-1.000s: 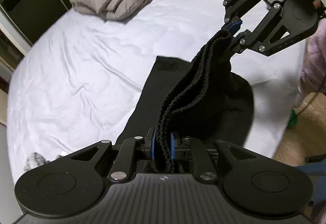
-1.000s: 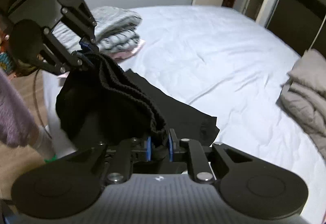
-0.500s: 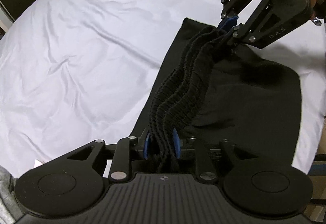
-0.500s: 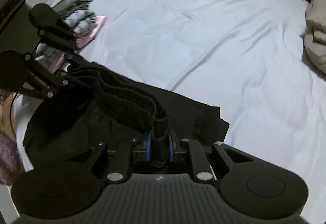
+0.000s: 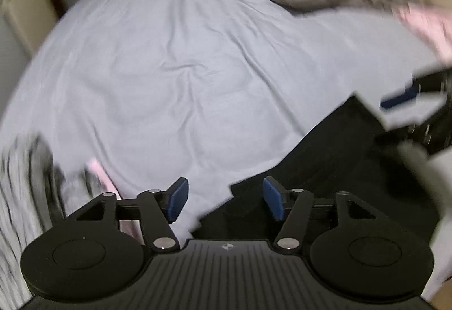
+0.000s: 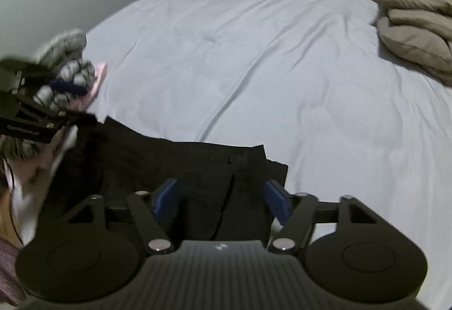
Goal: Fold clothes
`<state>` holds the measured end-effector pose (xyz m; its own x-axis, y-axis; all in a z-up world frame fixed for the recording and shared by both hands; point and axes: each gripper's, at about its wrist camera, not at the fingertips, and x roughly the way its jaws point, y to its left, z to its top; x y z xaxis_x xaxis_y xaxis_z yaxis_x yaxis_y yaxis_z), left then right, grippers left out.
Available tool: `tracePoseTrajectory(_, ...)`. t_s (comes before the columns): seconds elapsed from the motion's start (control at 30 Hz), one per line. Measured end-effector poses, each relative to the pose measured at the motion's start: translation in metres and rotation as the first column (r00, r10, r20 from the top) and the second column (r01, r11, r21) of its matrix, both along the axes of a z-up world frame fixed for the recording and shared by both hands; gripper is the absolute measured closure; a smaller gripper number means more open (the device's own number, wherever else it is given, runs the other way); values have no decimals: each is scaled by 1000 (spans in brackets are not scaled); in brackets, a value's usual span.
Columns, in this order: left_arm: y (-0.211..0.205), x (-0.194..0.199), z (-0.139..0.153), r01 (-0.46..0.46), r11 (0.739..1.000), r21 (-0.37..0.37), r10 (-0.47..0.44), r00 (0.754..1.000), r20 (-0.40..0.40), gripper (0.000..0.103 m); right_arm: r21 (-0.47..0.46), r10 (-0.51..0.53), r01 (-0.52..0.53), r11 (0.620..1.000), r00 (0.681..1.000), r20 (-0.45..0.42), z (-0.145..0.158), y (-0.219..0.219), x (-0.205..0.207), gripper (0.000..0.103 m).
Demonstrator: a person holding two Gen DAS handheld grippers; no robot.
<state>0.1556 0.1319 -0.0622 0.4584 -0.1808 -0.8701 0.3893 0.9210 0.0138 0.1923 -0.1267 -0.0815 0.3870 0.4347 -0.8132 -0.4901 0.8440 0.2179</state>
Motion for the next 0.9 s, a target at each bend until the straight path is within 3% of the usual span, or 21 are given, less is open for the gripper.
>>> tracePoseTrajectory(0.1, 11, -5, 10, -106, 992, -63, 105, 994, -21, 34, 57, -37, 40, 998, 998, -52, 4, -11, -4, 27)
tracePoseTrajectory(0.17, 18, -9, 16, -177, 979, -103, 173, 984, -39, 32, 81, -64, 70, 994, 995, -77, 3, -14, -7, 20)
tracePoseTrajectory(0.37, 31, -25, -13, -302, 945, -127, 279, 945, -172, 32, 97, -127, 140, 985, 983, -134, -4, -20, -12, 19)
tracePoseTrajectory(0.6, 30, -30, -36, -298, 937, -180, 263, 945, -197, 29, 93, -157, 180, 979, 964, -213, -28, -17, -9, 19)
tracePoseTrajectory(0.77, 23, -28, -52, -274, 950, -150, 240, 947, -213, 29, 75, -140, 162, 984, 961, -239, -46, -10, -8, 19)
tracePoseTrajectory(0.9, 21, -25, -62, -296, 943, -152, 254, 935, -248, 28, 63, -112, 129, 990, 968, -223, -52, -3, -11, 18)
